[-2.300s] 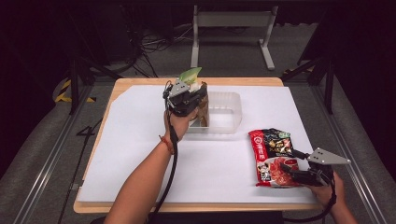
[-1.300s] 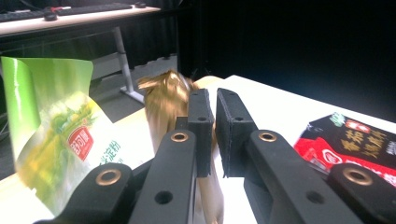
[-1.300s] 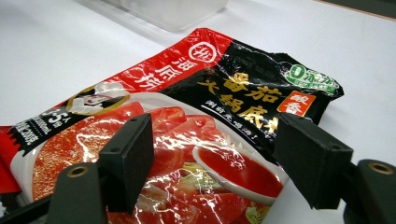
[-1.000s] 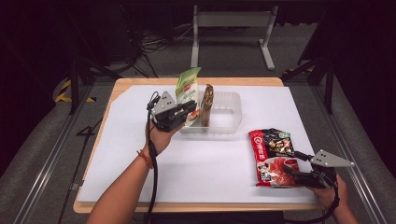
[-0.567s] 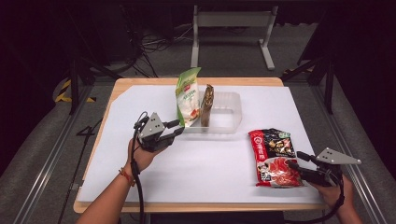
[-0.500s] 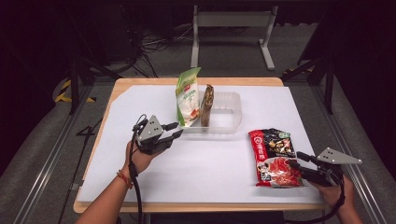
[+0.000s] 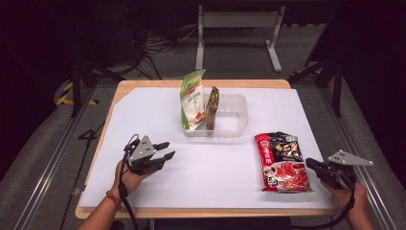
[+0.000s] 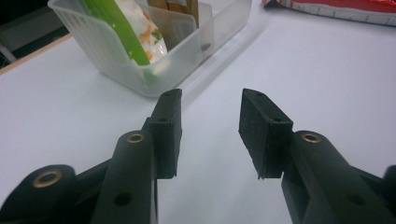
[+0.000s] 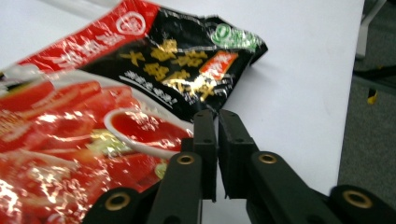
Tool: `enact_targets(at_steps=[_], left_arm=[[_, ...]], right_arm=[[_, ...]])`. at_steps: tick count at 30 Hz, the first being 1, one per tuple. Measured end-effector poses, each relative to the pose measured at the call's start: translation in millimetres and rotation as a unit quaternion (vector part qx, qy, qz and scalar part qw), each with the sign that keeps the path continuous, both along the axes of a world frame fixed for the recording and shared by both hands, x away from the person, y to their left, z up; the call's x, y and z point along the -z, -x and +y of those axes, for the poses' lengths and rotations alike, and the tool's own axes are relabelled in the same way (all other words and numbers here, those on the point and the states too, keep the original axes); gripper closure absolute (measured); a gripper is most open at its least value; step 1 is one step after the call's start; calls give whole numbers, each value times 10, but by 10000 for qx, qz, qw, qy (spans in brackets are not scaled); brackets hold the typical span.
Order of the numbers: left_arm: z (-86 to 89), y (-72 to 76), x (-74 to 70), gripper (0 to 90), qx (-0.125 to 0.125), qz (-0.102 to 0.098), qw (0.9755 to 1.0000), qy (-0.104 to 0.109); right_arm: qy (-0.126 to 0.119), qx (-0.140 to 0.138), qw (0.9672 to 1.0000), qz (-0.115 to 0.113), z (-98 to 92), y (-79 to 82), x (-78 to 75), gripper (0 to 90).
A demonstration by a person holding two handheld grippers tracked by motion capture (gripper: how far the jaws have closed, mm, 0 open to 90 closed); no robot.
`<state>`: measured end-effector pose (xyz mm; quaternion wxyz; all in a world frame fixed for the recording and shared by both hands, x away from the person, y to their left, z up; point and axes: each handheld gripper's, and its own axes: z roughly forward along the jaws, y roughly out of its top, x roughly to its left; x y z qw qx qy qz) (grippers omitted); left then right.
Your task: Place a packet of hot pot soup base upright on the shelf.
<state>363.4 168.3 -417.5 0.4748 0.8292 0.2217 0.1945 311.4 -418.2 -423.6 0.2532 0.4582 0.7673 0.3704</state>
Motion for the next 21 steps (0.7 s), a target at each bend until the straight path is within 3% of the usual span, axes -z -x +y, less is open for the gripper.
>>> enact_targets(at_steps=[4,7,10,15,21], left_arm=[[71,64,44,595,-16,95,9999,69],[104,98,65,592,-13,136,9999,31],[154,126,79,591,-29,160,9998,85],[207,129,88,588,-95,191,9996,203],[264,131,97,588,-184,167,9993,272]], right_arm=[[32,-96,9996,276,3,-25,38,899],[109,-162,9992,359,21,-21,45,900],[-93,-291,9983,501,-25,-16,41,900],[-115,-356,9968,704,-56,-11,45,900],[-289,-427,9956,788,-66,-9,65,900]])
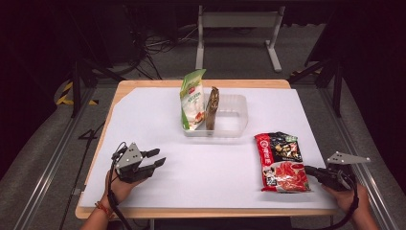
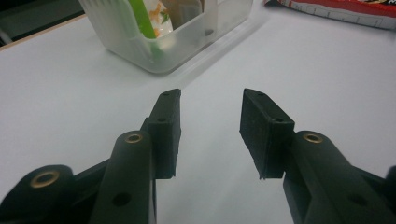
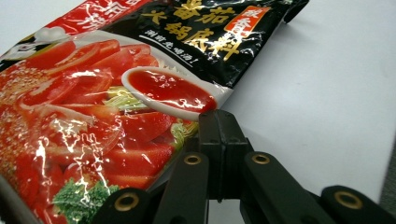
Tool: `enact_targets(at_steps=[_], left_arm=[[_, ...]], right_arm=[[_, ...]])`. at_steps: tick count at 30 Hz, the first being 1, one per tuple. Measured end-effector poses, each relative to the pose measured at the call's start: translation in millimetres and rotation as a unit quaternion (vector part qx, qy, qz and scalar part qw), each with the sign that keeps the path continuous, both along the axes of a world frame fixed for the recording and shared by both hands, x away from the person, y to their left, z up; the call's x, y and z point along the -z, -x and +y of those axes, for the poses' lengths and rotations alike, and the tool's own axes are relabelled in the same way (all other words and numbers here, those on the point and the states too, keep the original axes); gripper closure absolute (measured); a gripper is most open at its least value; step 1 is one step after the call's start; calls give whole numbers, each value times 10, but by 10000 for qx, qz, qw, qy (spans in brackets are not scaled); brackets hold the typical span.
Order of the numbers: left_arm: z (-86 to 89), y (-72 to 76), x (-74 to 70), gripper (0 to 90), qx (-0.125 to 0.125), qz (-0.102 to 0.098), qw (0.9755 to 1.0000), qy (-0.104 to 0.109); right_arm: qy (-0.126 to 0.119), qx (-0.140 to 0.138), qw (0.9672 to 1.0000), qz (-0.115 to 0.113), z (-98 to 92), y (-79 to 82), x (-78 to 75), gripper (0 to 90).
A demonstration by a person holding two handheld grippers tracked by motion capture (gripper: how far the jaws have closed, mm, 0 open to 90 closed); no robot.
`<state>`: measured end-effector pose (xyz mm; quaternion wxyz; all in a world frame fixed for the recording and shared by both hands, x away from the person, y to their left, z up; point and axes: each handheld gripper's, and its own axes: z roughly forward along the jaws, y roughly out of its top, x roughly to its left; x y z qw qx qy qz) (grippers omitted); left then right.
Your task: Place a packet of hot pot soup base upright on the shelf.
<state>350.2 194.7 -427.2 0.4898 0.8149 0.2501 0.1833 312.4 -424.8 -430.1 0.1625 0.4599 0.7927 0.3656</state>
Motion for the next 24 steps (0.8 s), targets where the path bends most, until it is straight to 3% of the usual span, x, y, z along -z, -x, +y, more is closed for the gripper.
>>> enact_targets(at_steps=[6,7,9,14,24], left_arm=[[26,-8,20,570,-67,19,10000,60],[28,-5,25,561,-94,23,9999,52],[32,-5,27,562,-104,10,9999,58],[56,-15,30,558,-133,25,9998,114],[42,-16,32,558,-87,46,9999,113]], right_arm=[[-34,-166,9998,121,26,-10,17,900],[74,-385,9991,171,102,-5,43,900],[121,-418,9989,166,126,-5,37,900],[205,-904,9956,144,288,29,39,900],[202,-1316,9909,171,479,67,51,900]])
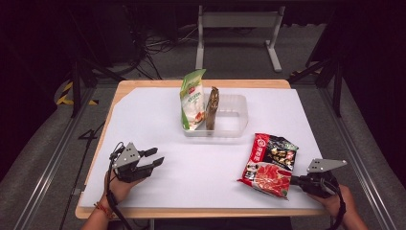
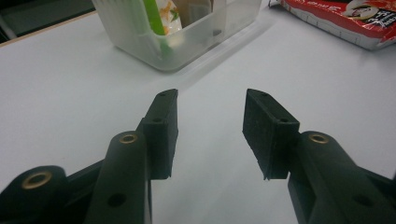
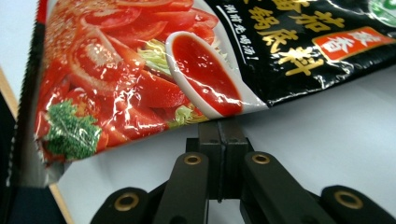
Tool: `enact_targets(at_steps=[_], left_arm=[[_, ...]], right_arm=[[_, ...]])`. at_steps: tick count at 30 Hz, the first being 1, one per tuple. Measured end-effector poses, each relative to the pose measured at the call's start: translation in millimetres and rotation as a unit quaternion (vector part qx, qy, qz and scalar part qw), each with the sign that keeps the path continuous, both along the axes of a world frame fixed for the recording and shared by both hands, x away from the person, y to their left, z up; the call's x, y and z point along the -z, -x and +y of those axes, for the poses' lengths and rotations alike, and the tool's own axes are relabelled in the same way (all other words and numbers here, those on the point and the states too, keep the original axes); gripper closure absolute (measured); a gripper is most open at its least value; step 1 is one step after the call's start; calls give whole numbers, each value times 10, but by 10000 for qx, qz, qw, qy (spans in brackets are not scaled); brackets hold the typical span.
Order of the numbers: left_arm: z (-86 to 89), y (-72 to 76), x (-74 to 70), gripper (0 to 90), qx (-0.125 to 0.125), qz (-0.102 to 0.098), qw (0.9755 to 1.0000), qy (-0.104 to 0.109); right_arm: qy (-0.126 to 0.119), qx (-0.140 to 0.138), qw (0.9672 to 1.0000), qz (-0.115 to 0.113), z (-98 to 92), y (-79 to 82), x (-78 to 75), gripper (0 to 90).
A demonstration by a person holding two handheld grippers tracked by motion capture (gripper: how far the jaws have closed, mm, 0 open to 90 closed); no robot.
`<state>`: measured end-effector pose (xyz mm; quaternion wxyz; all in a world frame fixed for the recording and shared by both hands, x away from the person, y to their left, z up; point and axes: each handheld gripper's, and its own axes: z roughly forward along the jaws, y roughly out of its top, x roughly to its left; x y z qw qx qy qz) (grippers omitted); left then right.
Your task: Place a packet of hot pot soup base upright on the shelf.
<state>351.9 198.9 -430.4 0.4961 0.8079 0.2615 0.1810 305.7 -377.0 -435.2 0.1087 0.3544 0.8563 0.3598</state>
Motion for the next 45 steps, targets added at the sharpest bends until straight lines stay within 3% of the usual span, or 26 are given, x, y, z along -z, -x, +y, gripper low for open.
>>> enact_targets(at_steps=[6,16,20,21,24,25,34,37,39,45], left_arm=[[2,1,6,546,-31,6,10000,25],[5,9,14,454,-132,-32,9999,-2],[3,10,17,444,-153,-33,9999,-14],[3,11,17,441,-150,-32,9999,-12],[1,15,17,438,-147,-35,9999,-13],[1,15,17,436,-143,-26,9999,1],[-5,2,22,359,-190,30,9998,31],[-5,0,30,353,-226,54,9997,2],[-9,-3,22,351,-206,26,9998,-5],[-14,-5,39,350,-197,63,9998,-37]], right_arm=[[7,-98,9999,-18,9,-3,-1,866],[-60,331,9993,-146,-151,-47,-51,630],[-235,491,9985,-105,-243,-97,-76,480],[-435,588,9972,-137,-265,-113,-100,431],[-481,654,9965,-208,-275,-134,-132,396],[-520,792,9952,-240,-270,-167,-143,302],[-785,1236,9892,-60,-264,-450,-164,260],[-665,1273,9896,-9,-257,-587,-174,252],[-813,1324,9878,88,-271,-697,-166,247],[-963,1450,9842,315,-241,-924,-94,197]])
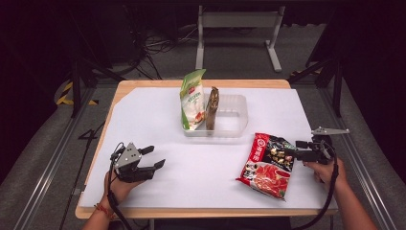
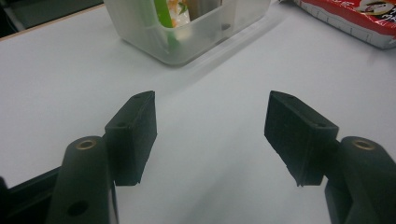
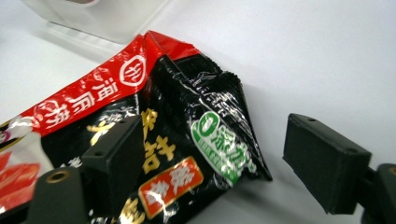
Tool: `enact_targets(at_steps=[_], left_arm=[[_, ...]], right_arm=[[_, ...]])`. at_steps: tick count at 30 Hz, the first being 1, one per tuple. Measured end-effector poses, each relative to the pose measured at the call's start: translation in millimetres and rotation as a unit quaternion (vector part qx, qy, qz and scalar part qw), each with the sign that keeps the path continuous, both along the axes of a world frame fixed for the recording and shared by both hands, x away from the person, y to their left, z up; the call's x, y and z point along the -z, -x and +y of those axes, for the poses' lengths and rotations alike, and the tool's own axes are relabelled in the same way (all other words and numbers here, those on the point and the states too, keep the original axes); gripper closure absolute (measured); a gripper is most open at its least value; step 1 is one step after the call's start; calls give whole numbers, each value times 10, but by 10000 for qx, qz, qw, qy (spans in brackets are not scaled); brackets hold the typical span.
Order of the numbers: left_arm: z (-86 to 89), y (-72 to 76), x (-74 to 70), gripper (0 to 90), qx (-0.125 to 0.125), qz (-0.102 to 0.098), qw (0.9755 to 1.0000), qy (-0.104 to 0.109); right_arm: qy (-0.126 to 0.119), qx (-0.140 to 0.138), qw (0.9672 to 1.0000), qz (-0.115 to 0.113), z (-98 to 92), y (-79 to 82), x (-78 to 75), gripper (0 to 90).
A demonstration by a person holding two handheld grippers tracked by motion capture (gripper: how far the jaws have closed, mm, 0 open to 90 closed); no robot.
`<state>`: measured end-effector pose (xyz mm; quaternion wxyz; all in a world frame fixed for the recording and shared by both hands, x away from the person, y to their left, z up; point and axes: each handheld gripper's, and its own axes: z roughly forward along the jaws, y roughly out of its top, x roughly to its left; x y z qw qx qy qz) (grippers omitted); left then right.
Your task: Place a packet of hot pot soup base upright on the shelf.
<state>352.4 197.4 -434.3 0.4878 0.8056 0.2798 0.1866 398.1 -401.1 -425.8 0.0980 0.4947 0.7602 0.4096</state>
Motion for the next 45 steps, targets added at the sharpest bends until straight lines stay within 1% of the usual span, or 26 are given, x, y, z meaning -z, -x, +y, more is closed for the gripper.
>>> enact_targets(at_steps=[1,2,3,4,5,7,9,11,13,14,15,16,17,18,22,25,26,27,31,33,34,35,40,42,43,45], left_arm=[[0,0,0,350,0,0,10000,0],[-1,0,-1,350,15,-23,10000,-11],[-1,0,-1,349,15,-23,10000,-11],[-5,2,-2,349,11,-20,10000,-7],[-13,3,-2,349,37,-17,10000,-14],[-23,-2,1,349,45,-10,10000,-19],[-34,-5,5,349,65,24,10000,-39],[-39,-6,8,349,64,20,10000,-43],[-45,-13,15,348,83,23,9999,-75],[-45,-13,15,348,83,23,9999,-75],[-51,-15,20,348,87,49,9999,-83],[-51,-15,20,347,87,49,9999,-83],[-54,-16,20,347,96,47,9999,-92],[-62,-17,21,347,114,35,9999,-126],[-66,-18,26,343,108,34,9998,-165],[-57,-21,28,344,100,39,9998,-167],[-57,-21,28,346,100,39,9998,-167],[-56,-20,29,346,89,44,9998,-167],[-53,-25,33,347,86,37,9998,-186],[-53,-27,35,348,88,45,9998,-183],[-46,-28,34,348,66,35,9998,-167],[-46,-28,34,349,66,35,9998,-167],[-19,-35,27,347,-7,11,9999,-113],[-9,-45,35,343,-49,30,9999,-95],[-10,-44,38,329,-121,8,9999,-122],[-9,-43,40,295,-149,-31,9998,-113]], right_arm=[[0,0,10000,0,0,0,0,197],[77,87,9999,87,17,-52,31,196],[77,87,9999,87,17,-52,31,196],[82,127,9998,139,18,-77,49,196],[-28,201,9996,219,10,-117,81,205],[-166,222,9993,260,15,-144,82,205],[-227,165,9992,281,37,-156,86,238],[-360,-46,9988,338,64,-158,95,274],[-283,-165,9989,329,108,-156,96,287],[-312,-220,9987,352,124,-158,98,297],[-291,-228,9987,341,131,-160,100,323],[-291,-228,9987,341,131,-160,100,323],[-276,-194,9989,331,131,-158,101,352],[-333,-214,9985,367,118,-158,106,451],[-291,-177,9988,365,133,-156,109,529],[-445,-129,9982,371,102,-160,113,642],[-445,-129,9982,371,102,-160,113,642],[-500,-130,9981,338,89,-155,110,681],[-682,-209,9972,229,62,-128,99,767],[-913,-311,9952,153,15,-106,91,826],[-1029,-362,9940,107,1,-85,77,838],[-1029,-362,9940,107,1,-85,77,838],[-1103,-510,9923,-221,5,7,-35,872],[-1117,-519,9919,-306,11,31,-71,874],[-1139,-537,9914,-364,19,48,-97,875],[-1186,-579,9902,-464,33,78,-153,876]])
